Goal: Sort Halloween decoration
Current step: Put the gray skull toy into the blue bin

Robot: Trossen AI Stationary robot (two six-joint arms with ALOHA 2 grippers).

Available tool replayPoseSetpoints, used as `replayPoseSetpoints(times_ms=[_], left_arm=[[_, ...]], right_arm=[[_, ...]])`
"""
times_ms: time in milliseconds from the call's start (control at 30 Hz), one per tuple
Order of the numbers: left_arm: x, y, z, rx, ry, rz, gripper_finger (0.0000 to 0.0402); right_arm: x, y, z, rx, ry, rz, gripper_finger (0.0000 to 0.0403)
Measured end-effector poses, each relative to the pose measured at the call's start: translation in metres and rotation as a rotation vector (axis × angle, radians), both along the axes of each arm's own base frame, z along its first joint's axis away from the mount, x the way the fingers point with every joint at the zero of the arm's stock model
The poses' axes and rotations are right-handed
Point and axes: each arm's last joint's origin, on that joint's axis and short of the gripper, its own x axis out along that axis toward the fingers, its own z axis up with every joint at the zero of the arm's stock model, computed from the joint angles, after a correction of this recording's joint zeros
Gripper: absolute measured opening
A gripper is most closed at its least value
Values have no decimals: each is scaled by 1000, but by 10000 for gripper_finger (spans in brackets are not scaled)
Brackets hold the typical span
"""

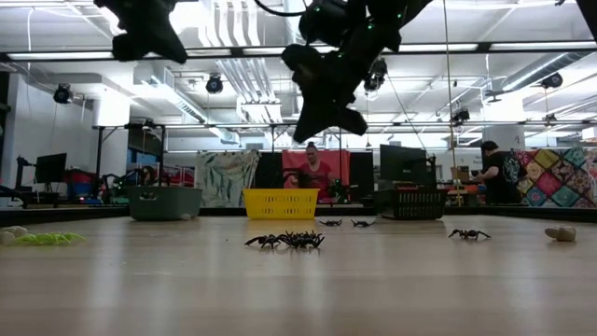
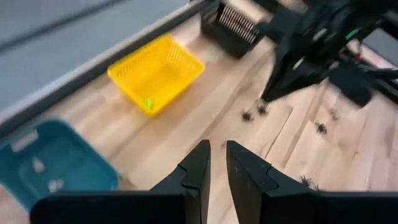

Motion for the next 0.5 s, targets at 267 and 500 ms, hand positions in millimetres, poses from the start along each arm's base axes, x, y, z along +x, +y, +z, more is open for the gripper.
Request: replayPoseSetpoints(times_ms=[267, 500], left_arm=[[41, 15, -25, -164, 108, 94, 35], [77, 31, -39, -166, 412, 0, 35]], right_arm=[[-12, -1, 14, -61, 7, 67, 9], [-14, -2, 15, -84, 23, 98, 9]])
